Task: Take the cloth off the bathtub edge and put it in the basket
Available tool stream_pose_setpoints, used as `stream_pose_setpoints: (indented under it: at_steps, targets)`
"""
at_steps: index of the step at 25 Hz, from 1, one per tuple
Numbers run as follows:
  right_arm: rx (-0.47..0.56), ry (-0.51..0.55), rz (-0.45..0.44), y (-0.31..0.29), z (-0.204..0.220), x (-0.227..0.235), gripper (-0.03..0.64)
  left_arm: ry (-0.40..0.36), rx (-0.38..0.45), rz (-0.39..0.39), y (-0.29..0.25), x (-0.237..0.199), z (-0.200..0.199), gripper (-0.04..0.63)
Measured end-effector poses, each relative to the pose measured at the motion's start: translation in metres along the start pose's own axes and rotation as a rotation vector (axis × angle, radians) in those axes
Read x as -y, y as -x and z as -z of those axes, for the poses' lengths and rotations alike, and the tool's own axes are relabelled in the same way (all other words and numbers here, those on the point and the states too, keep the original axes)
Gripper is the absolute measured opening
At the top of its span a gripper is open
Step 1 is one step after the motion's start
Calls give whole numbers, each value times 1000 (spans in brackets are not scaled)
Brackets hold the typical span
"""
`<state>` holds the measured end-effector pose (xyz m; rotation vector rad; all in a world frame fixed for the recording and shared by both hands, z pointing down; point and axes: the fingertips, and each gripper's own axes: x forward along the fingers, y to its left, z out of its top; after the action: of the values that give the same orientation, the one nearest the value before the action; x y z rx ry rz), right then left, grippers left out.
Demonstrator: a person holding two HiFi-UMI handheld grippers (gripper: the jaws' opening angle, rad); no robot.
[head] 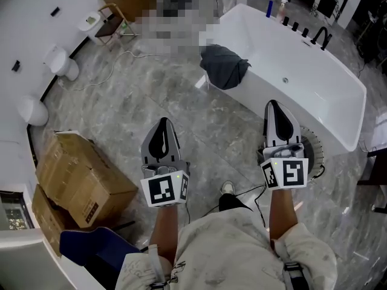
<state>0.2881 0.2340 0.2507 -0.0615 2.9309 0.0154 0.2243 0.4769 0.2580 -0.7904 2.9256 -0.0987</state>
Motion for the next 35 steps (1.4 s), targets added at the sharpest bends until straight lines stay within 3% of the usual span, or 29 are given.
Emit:
stream_pose_setpoints:
  at_steps: [9, 18, 35]
  targets:
    - [38, 16, -16, -41, -5, 45, -12, -41, 53, -6, -60, 20, -18, 5]
    - [-8, 7, 0, -77, 26, 57, -12, -27, 21, 18, -103, 15, 8, 5]
    - [-24, 95, 59, -234, 33, 18, -12, 36, 43, 132, -250, -83, 24, 5]
